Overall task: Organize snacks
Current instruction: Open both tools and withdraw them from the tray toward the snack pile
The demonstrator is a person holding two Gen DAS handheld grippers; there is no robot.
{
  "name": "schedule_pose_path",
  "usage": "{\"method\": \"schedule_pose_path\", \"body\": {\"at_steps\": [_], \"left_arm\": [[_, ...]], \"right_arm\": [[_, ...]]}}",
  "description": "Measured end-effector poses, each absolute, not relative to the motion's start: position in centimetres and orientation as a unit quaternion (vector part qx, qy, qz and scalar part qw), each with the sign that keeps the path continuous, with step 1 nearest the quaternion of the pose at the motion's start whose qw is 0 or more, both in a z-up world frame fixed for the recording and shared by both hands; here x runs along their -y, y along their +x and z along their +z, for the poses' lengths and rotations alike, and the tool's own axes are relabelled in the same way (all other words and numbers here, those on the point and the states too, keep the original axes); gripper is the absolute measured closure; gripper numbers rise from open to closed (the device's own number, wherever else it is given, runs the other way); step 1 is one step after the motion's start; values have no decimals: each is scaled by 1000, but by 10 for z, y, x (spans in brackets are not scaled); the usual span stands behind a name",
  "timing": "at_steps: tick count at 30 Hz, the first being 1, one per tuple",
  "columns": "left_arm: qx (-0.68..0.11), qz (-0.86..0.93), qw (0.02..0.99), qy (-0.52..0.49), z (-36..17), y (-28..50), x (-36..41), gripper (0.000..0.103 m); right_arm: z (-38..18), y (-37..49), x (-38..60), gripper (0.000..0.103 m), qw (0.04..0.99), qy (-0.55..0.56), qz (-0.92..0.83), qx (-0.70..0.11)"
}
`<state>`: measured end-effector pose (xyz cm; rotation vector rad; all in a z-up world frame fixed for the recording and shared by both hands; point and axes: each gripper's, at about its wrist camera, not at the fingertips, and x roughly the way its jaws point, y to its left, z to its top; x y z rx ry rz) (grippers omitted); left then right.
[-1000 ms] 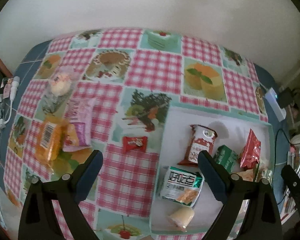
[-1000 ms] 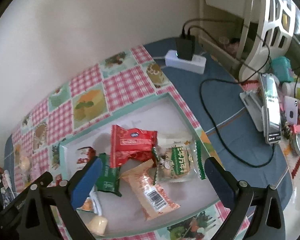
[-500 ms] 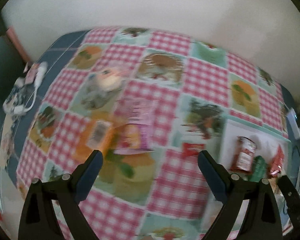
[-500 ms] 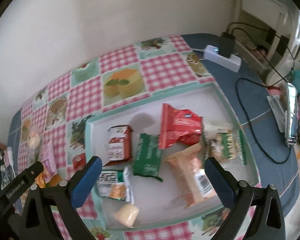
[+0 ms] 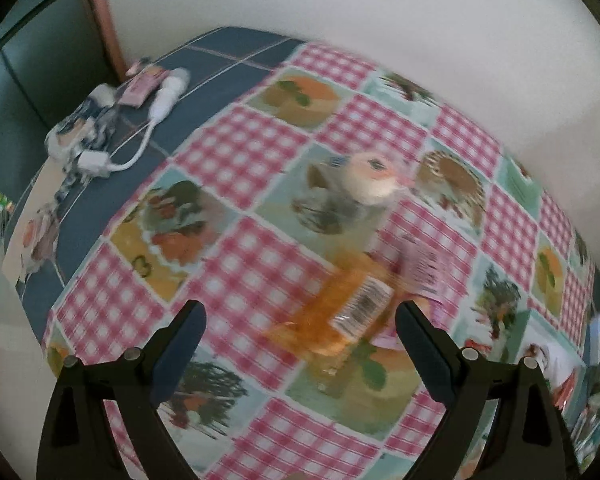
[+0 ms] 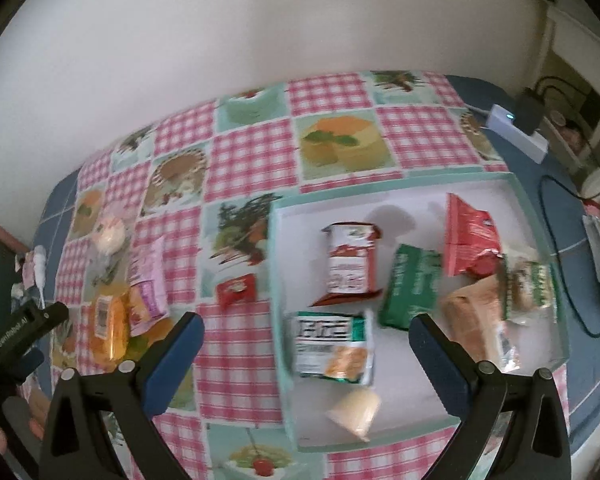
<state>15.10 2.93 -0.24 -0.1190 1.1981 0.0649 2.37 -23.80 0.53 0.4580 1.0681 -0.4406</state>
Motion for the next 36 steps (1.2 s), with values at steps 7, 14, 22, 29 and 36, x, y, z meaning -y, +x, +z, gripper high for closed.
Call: {"method": "schedule_pose_path", "body": {"at_steps": [7,14,22,29,36], "left_arm": [[-561,60,821,-91,-5,160,-75,7],[-567,67,815,-100,-14,167,-99,7],[-585,48,803,-104,-30,173,-105,7],[-604,16,790,-102,-43,180,-88,7],[-617,-21,780,-98,-52,183,-66,7]], "right_arm": [[-11,41,208,0,807,195,-186,-526],[-25,54,190,0,802,189,-171,-541],[-35,63,188,0,797,195,-169,-545],[-49,69,186,0,789,189,-171,-560],[-53,72,186,0,787,184,-171,-563]]}}
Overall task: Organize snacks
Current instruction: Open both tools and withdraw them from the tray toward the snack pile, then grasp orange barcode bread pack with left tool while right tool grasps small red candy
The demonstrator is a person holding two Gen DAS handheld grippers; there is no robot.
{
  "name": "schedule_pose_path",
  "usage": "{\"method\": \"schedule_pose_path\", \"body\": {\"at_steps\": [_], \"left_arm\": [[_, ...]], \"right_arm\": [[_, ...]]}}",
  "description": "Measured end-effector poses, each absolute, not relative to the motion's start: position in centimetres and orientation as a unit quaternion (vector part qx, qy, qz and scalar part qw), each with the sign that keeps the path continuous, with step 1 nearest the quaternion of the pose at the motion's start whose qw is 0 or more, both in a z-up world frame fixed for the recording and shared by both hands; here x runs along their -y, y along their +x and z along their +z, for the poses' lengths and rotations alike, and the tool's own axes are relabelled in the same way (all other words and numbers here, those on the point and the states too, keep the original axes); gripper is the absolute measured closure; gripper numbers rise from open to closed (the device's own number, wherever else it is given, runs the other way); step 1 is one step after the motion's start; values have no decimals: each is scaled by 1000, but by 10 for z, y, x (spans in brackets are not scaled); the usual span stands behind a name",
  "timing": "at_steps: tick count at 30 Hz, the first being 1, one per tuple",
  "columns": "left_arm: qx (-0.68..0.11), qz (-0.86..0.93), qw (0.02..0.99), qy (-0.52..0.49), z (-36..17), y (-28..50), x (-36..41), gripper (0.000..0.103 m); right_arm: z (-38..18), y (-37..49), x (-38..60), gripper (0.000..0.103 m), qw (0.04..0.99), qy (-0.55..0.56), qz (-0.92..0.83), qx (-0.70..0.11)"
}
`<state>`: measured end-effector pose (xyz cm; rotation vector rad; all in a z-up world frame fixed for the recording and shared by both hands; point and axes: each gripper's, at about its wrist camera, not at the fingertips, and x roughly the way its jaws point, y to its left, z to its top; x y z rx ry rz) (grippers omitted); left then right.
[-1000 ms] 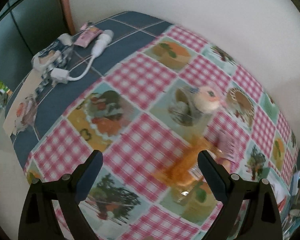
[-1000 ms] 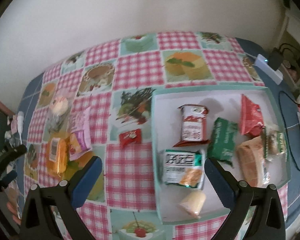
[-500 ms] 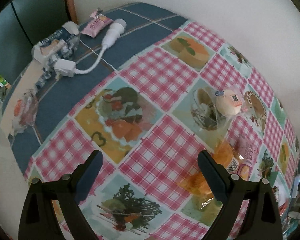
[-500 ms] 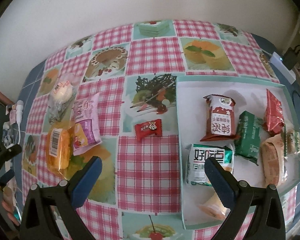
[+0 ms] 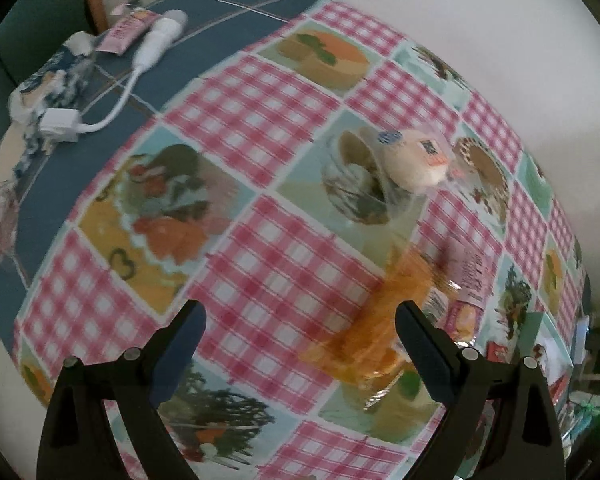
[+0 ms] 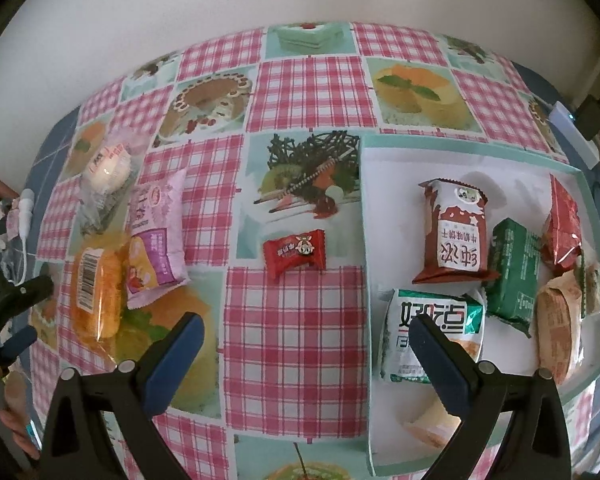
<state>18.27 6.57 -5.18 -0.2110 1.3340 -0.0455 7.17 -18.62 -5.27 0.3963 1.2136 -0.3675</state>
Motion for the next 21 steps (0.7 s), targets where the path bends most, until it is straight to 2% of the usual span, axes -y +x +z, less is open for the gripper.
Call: {"method": "schedule_pose_path", "body": {"at_steps": [13,21], "left_arm": [[-643,-84,760,-51,-72,181,-14,7],[-644,-77,760,-43,-85,187,-8,7]], "right_arm": [[-54,69,212,0,781,209,-180,-560],[-55,71,222,0,783,216,-180,-555]]}}
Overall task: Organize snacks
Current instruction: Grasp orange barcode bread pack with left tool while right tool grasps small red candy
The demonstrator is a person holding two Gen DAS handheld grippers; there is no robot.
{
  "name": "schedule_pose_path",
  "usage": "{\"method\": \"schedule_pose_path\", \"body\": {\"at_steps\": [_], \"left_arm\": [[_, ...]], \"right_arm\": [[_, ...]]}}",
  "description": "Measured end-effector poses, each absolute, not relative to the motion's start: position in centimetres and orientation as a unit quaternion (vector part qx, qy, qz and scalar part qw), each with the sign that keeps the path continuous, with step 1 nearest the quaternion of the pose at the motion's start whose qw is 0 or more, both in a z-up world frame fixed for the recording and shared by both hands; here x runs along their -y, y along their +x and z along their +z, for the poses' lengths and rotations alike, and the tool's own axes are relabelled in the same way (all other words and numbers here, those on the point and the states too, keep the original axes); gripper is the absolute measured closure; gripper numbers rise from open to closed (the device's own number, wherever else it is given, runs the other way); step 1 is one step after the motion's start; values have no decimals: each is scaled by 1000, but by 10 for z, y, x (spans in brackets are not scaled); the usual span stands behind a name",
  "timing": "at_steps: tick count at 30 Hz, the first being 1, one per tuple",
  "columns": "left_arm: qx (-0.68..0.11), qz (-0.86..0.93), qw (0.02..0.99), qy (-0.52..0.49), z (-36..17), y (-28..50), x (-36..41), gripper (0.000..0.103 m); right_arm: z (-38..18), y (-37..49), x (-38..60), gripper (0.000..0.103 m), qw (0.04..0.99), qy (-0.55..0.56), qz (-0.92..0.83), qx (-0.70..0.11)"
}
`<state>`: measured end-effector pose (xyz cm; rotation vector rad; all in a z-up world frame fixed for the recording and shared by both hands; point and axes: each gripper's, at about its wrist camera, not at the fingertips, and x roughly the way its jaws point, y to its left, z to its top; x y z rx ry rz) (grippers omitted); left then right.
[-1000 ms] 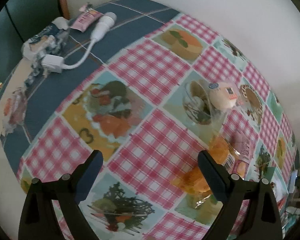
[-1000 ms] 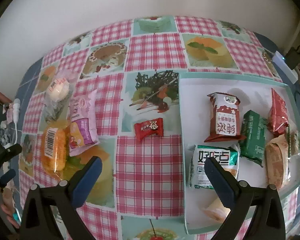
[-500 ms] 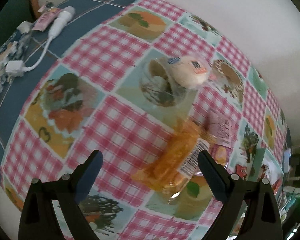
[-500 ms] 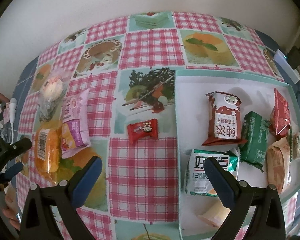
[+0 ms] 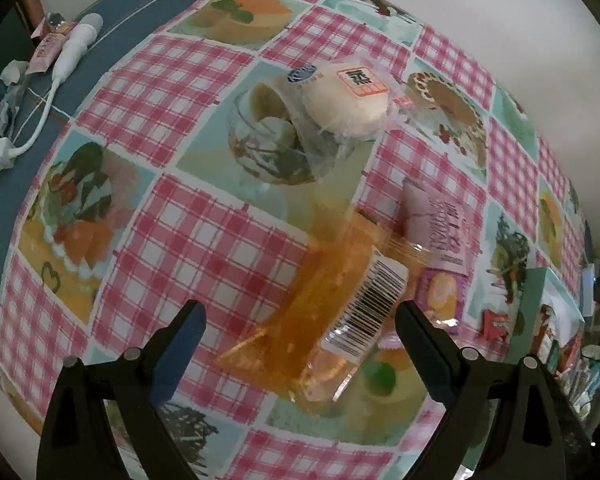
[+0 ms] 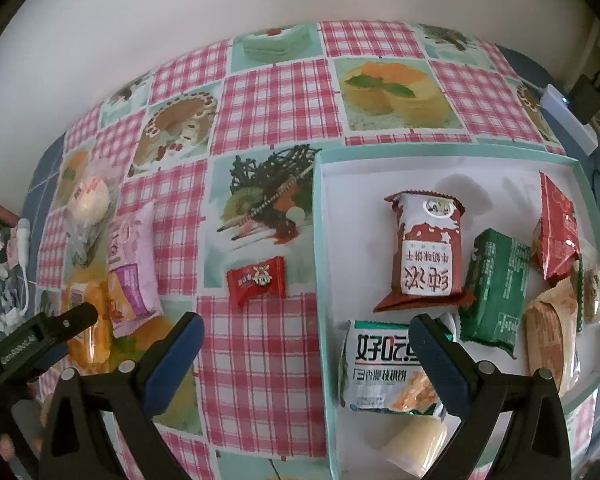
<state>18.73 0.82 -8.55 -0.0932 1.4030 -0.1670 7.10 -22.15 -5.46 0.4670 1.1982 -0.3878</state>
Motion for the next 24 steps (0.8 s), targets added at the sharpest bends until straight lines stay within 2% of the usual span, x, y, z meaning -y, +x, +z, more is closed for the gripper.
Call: {"method": "schedule_pose_path", "body": {"at_steps": [9,13,16,20,24], "left_arm": [[-637,-58,768,-33,-92,193,-19,7],[-640,-56,765,-39,-96,198,-20,7],[-640,-50,765,-42,-98,199,-22,9],[-643,-46,763,-46,-101,202,-26,20],[-642,-45,764,-37,-103,204,-29,20]], "right_arm": [[-49,92,208,1,800,171,-151,-555],[-51,101,202,8,801,141,-142,-564],[-53,108,196,19,797,134,-129,-574],[-53,114,187,26,800,113,-114,-579],[-60,123,180,33,793,99,-106,-592]]}}
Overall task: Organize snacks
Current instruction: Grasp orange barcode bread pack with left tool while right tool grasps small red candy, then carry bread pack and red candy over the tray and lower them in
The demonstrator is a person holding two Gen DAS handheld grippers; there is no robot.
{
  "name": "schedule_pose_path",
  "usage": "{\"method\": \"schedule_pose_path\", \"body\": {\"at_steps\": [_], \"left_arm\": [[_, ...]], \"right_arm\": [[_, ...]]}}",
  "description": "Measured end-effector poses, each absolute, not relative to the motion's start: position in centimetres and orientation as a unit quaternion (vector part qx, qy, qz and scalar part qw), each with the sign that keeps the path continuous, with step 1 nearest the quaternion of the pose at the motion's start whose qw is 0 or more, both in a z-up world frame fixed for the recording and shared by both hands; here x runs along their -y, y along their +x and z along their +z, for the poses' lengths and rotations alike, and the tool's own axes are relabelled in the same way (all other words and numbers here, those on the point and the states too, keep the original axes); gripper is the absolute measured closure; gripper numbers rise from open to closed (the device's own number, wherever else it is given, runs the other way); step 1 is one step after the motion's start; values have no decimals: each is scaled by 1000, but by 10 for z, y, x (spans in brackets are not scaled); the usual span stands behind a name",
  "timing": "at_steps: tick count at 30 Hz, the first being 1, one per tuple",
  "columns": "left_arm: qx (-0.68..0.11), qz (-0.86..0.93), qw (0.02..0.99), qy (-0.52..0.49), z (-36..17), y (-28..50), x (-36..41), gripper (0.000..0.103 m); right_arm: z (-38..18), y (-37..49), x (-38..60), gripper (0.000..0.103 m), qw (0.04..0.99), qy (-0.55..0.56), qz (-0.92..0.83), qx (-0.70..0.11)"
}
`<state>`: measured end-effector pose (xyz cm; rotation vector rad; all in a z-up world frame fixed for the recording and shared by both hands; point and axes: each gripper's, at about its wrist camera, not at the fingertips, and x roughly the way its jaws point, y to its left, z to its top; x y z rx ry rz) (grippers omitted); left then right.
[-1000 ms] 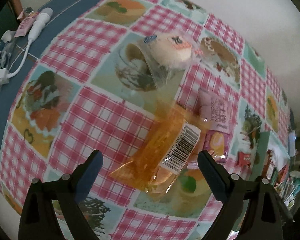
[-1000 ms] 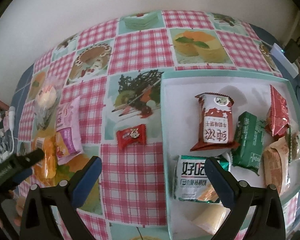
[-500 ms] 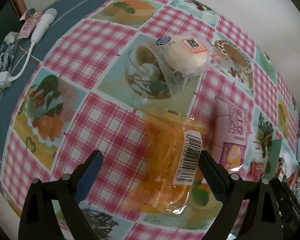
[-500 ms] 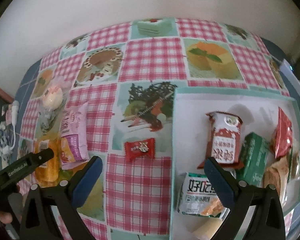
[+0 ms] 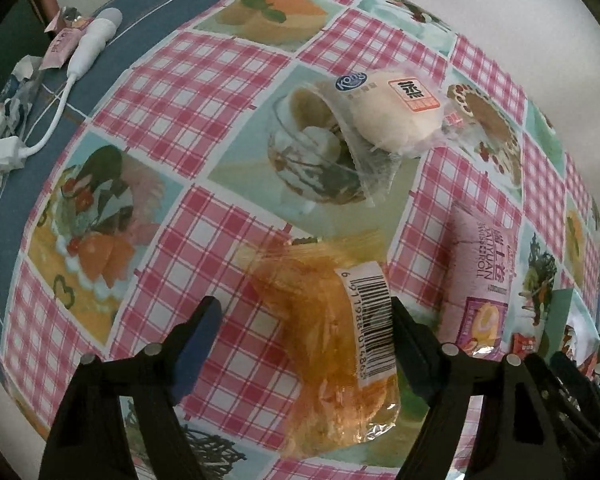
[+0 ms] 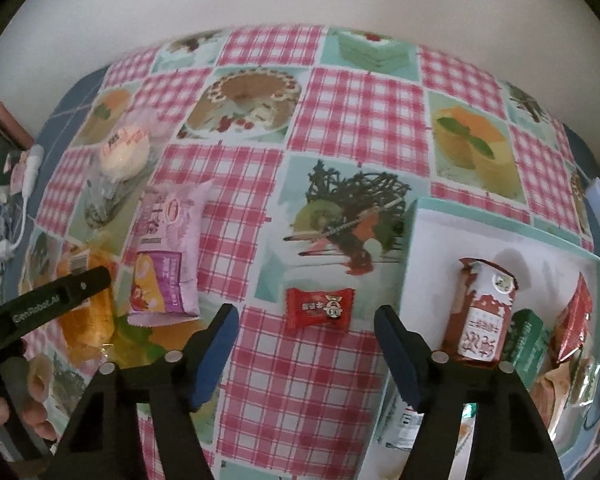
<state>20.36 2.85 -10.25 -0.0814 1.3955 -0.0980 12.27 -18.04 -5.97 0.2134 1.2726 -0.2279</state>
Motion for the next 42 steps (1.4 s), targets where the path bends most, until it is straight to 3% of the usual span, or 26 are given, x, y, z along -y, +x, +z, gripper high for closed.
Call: {"method": "schedule_pose_path", "body": {"at_steps": [2,7,14,20,30,32,42], "left_arm": [[-642,-45,765,-37,-104,203,-28,21],[-641,-43,765,-33,-106,205,-29,21],[-642,-43,765,-31,-102,203,-26,21],[-638,-48,768,-34,-97,203,-27,46],[-620,-45,783,-37,-74,203,-38,53],[-613,-45,788,-40,-67,201,-42,61],[-597,-61,798,-54,-47,195,-48,61]], "right_arm": [[-67,127,179,41,786,89,-108,-603],[-79,132,182,41,775,82,-116,-616],[-92,142,188,53,767,94,-126,-622],[-93,145,185,65,770,87,-122,-620],[-84,135,171,68,780,91,-118,-608],[-79,132,169,68,783,95,-115,-604],[-55,101,168,68,796,143,-116,-576]]}}
